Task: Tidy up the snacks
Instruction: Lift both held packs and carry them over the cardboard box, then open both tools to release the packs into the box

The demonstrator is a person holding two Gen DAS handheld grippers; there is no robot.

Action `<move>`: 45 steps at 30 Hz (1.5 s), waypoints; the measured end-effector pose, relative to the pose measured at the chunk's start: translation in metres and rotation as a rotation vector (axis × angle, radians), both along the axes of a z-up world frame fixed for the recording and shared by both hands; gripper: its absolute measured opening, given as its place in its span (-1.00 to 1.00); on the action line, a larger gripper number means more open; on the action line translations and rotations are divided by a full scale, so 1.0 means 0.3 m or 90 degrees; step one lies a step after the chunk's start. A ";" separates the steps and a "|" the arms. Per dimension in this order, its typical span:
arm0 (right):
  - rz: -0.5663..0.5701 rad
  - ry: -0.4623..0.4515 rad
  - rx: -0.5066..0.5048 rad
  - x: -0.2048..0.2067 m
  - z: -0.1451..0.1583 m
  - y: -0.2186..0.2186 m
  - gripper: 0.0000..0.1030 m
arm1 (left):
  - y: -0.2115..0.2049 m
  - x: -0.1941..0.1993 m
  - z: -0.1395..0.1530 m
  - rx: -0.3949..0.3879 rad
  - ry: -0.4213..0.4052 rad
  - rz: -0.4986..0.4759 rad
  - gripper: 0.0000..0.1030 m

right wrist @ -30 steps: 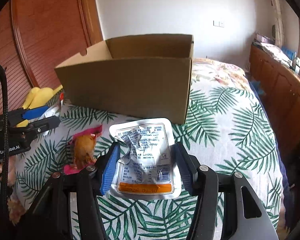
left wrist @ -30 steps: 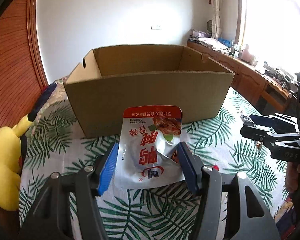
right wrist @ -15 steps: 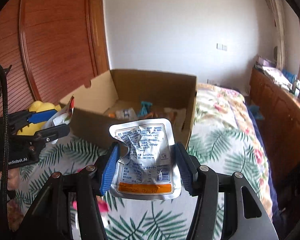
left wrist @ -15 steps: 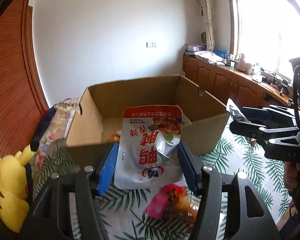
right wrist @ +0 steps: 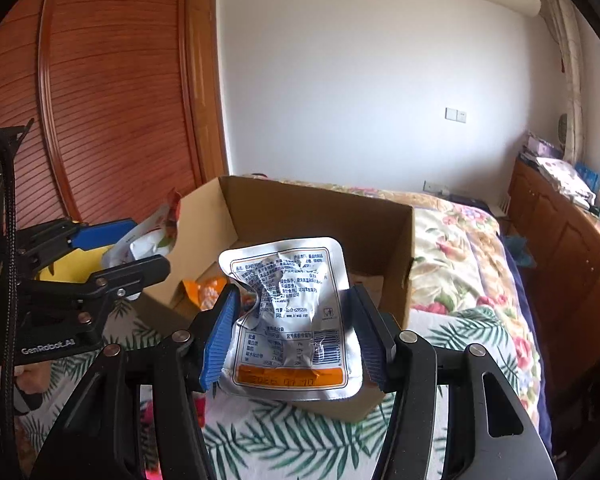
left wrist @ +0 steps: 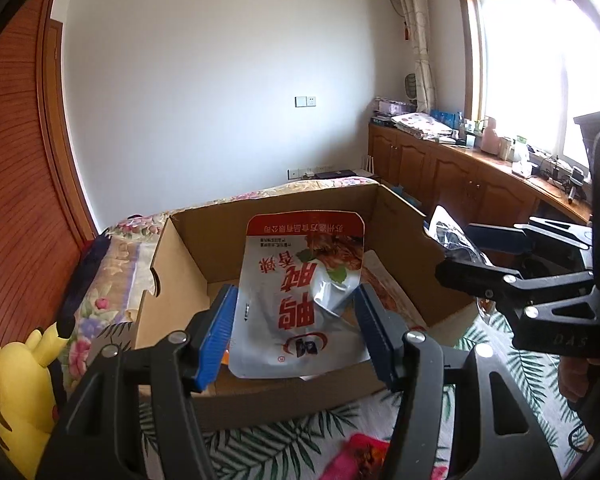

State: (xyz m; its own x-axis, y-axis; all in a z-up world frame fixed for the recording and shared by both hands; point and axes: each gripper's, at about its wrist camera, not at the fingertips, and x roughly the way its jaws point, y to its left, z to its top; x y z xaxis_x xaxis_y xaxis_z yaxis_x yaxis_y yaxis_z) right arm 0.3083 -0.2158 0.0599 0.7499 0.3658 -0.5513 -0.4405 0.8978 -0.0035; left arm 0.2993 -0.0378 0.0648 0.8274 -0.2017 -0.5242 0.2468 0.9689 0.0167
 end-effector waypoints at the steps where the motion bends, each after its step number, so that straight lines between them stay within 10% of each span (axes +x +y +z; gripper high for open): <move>1: 0.000 0.001 0.000 0.010 -0.004 0.003 0.11 | 0.001 0.015 -0.004 0.002 0.000 0.002 0.15; 29: -0.019 0.058 0.019 0.176 -0.113 0.048 0.27 | -0.012 0.160 -0.113 0.004 0.036 0.026 0.34; 45: -0.005 0.023 0.018 -0.055 -0.025 0.022 0.28 | 0.001 -0.045 -0.012 0.002 0.002 0.018 0.37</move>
State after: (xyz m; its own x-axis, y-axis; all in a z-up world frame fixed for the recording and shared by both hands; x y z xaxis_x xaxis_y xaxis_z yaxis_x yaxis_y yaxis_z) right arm 0.2916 -0.2091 0.0524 0.7326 0.3764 -0.5672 -0.4335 0.9004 0.0376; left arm 0.2859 -0.0375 0.0613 0.8313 -0.1770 -0.5269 0.2199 0.9753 0.0193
